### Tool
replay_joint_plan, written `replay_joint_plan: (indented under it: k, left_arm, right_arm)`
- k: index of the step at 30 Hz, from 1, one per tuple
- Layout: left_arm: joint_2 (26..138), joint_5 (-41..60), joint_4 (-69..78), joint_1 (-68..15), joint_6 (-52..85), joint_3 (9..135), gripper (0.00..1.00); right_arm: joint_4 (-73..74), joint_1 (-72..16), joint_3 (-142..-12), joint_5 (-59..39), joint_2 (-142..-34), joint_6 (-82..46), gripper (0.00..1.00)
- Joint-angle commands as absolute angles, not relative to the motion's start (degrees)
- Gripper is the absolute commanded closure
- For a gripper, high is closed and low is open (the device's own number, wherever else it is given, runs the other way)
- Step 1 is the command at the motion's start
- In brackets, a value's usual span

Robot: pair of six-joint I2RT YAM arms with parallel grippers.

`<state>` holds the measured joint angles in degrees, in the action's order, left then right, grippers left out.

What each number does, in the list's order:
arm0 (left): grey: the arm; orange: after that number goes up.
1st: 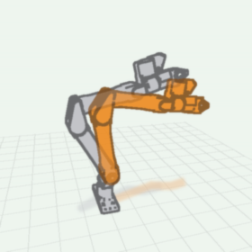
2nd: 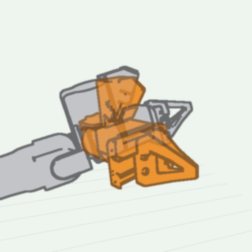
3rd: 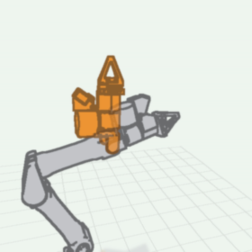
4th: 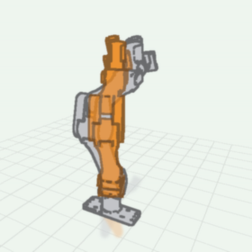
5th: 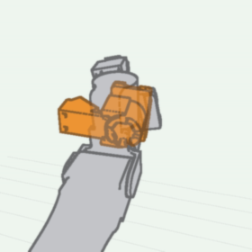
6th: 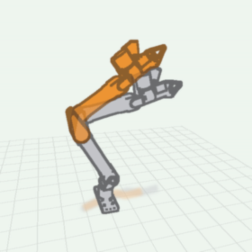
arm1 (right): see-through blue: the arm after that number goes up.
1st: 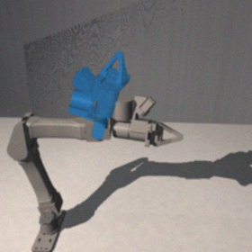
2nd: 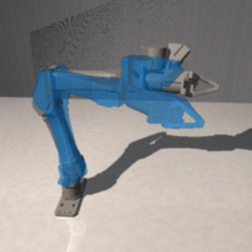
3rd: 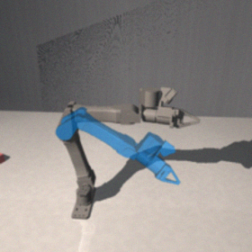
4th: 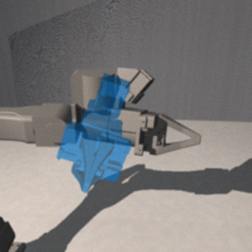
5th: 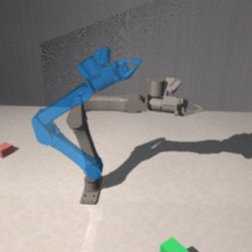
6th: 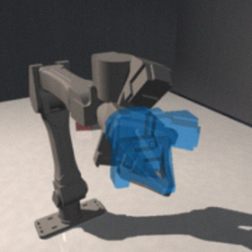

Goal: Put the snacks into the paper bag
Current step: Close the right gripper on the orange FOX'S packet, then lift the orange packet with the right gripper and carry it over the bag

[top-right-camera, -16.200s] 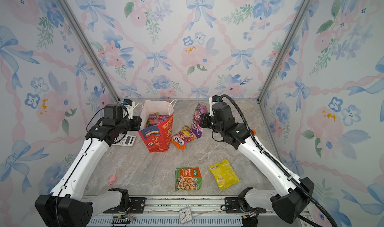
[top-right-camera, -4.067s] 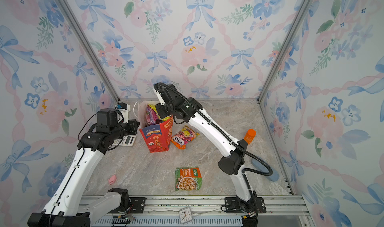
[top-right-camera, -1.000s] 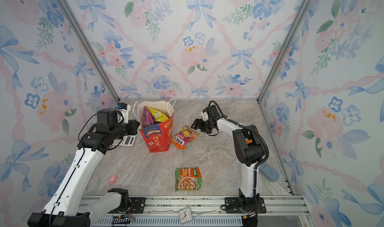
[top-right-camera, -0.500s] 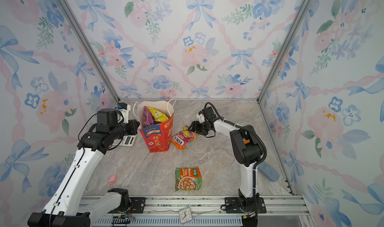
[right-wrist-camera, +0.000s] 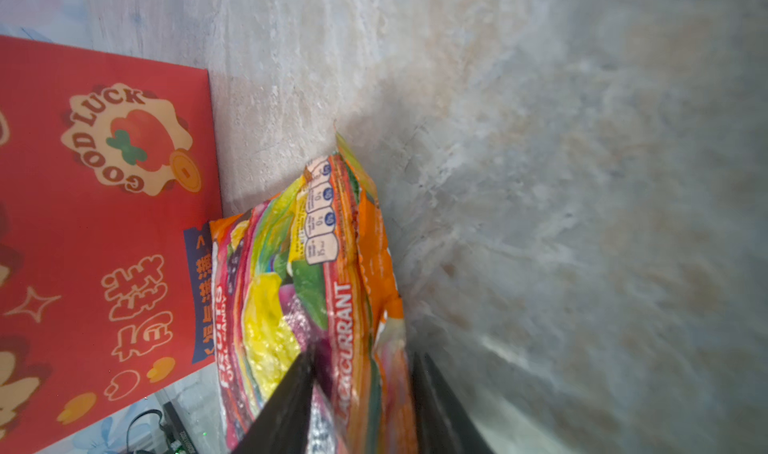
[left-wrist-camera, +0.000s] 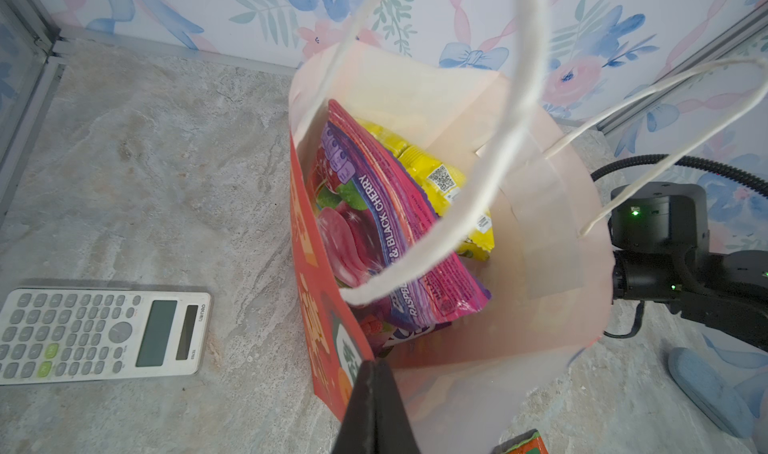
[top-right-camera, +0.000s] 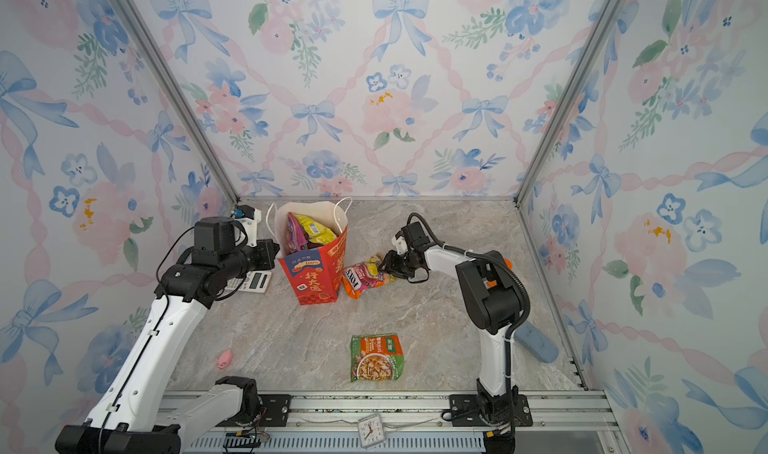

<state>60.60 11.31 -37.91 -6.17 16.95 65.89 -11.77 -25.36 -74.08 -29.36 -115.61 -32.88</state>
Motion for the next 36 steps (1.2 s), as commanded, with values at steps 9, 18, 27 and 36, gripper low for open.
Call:
replay_joint_plan:
  k: [9,18,27,36]
  left_arm:
    - [60.27,11.47,-38.12,-5.80,15.91,66.45,0.95]
    - [60.53,11.78,-38.14,-5.80,15.84,66.67,0.96]
    - [60.69,11.93,-38.14,-5.80,16.04,66.62,1.00]
    - [60.73,12.13,-38.14,-5.80,16.17,66.60,1.00]
  right_arm:
    - [-14.26,-26.41,-74.10,-27.98,-105.81,-32.34,0.99]
    - [-20.92,-27.93,-80.51,-23.96,-95.19,-30.03,1.00]
    - [-31.11,-33.27,-96.64,-11.98,-87.44,-22.26,1.00]
    - [-34.15,-40.51,-115.35,-7.38,-90.89,-15.58,1.00]
